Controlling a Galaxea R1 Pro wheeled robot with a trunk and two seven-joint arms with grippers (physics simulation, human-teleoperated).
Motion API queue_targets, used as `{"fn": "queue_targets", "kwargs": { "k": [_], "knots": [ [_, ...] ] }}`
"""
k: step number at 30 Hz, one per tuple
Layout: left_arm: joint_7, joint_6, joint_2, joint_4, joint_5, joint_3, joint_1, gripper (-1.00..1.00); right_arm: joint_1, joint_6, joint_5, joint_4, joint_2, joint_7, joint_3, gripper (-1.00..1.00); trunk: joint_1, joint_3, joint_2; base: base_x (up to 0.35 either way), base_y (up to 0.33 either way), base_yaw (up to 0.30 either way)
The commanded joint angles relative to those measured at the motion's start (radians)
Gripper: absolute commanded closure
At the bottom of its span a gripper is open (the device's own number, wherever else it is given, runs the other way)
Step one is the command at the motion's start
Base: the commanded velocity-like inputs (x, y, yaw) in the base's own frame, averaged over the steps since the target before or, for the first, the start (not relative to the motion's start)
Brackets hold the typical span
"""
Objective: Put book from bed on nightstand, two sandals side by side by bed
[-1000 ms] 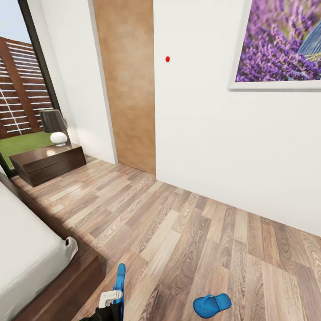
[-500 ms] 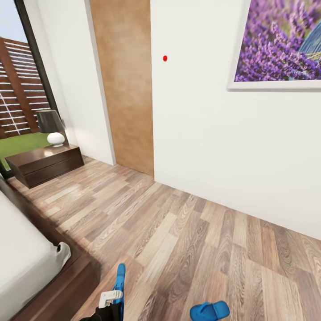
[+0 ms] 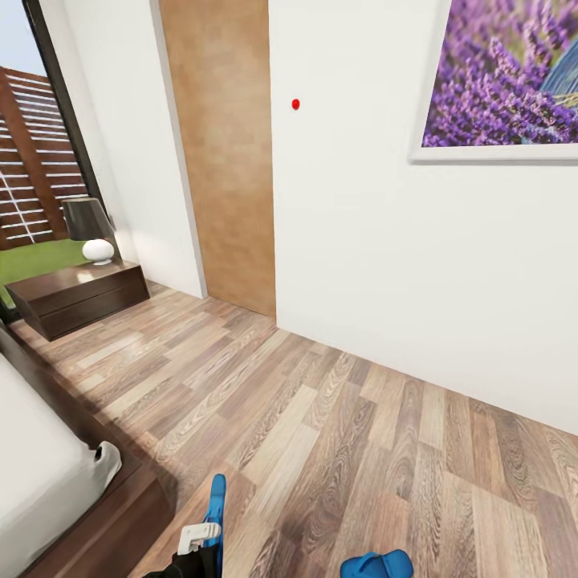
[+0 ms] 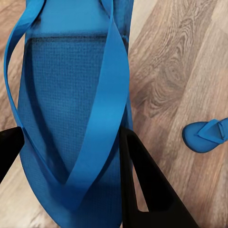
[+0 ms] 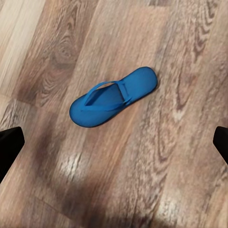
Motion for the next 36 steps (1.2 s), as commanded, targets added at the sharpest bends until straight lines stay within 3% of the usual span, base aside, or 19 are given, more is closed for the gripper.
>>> {"fn": "queue_targets", "kwargs": {
  "k": [1,19,22,25,29,31,33,35,36],
  "knots": [
    [0.000,-0.003,0.001,0.001,0.005,-0.005,-0.001,1.00,-0.001,0.000,-0.005,0.001,0.000,0.005,-0.002,-1.00,0.000,-0.001,0.000,0.000,0.000,0.000],
    [-0.007,-0.001,-0.003,-0.014,0.005,-0.006,-0.001,1.00,-0.001,0.001,-0.005,0.001,0.000,0.007,-0.002,-1.00,0.000,-0.001,0.000,0.000,0.000,0.000],
    [-0.010,0.040,-0.042,-0.103,0.005,-0.006,-0.010,1.00,-0.001,0.001,-0.005,0.001,0.000,0.004,-0.002,-1.00,0.000,-0.001,0.000,0.000,0.000,0.000],
    [-0.012,0.147,-0.068,-0.232,0.005,-0.006,-0.016,1.00,-0.001,0.001,-0.004,0.001,0.001,0.000,-0.002,-1.00,0.000,-0.001,0.000,0.000,0.000,0.000],
    [-0.014,0.298,-0.083,-0.422,0.008,-0.006,-0.026,1.00,-0.001,0.001,-0.003,0.001,0.002,-0.002,0.000,-1.00,0.000,-0.001,0.000,0.000,0.000,0.000],
    [-0.015,0.330,-0.085,-0.466,0.009,-0.007,-0.027,1.00,-0.001,0.002,-0.005,0.000,0.005,-0.003,0.002,-1.00,0.000,-0.001,0.000,0.000,0.000,0.000],
    [-0.015,0.340,-0.086,-0.481,0.009,-0.007,-0.028,1.00,-0.001,0.007,-0.006,-0.010,0.021,-0.004,0.002,-1.00,0.000,-0.001,0.000,0.000,0.000,0.000],
    [-0.015,0.345,-0.085,-0.488,0.009,-0.007,-0.028,1.00,-0.003,0.012,-0.006,-0.032,0.062,-0.021,0.002,-1.00,0.000,-0.001,0.000,0.000,0.000,0.000],
    [-0.015,0.347,-0.084,-0.491,0.008,-0.006,-0.029,1.00,-0.005,0.014,-0.006,-0.061,0.102,-0.058,0.002,-1.00,0.000,-0.001,0.000,0.000,0.000,0.000]
  ]
}}
